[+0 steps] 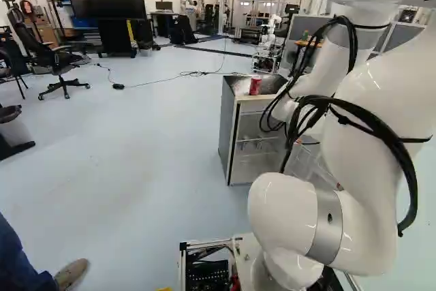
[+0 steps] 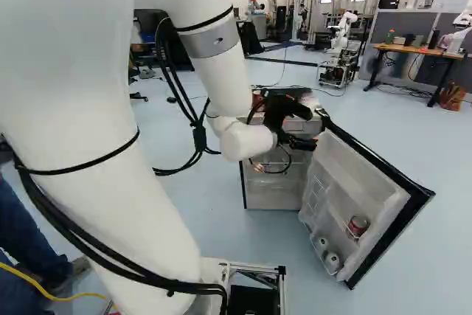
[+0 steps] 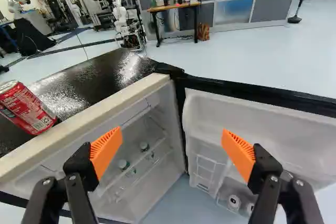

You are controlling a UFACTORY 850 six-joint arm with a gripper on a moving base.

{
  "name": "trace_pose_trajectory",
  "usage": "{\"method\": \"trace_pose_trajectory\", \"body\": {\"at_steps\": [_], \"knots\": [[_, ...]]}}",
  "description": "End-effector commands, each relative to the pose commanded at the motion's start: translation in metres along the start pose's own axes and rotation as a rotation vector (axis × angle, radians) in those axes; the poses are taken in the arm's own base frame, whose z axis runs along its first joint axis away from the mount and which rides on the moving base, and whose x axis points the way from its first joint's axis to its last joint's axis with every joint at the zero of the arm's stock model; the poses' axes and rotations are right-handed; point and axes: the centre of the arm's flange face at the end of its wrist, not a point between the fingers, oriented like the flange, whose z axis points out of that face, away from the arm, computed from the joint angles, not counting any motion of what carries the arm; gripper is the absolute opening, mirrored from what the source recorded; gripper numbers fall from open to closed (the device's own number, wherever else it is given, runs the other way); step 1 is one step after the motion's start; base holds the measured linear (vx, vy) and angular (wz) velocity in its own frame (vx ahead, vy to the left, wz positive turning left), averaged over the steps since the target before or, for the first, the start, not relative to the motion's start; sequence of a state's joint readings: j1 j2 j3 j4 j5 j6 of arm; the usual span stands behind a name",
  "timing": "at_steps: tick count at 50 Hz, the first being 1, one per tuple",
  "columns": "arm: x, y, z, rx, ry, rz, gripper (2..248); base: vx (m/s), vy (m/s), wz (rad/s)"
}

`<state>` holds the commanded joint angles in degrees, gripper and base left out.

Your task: Grab a drink from the fridge

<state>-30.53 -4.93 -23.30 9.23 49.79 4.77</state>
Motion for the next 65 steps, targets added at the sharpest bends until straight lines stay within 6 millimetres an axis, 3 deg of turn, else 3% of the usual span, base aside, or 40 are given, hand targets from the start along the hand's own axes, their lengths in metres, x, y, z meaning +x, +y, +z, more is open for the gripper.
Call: {"method": "trace_pose_trajectory", "body": {"at_steps": [65], "knots": [[0.055, 0.063, 0.02, -0.1, -0.248, 0.001, 247, 0.0, 0.0, 0.0]]}}
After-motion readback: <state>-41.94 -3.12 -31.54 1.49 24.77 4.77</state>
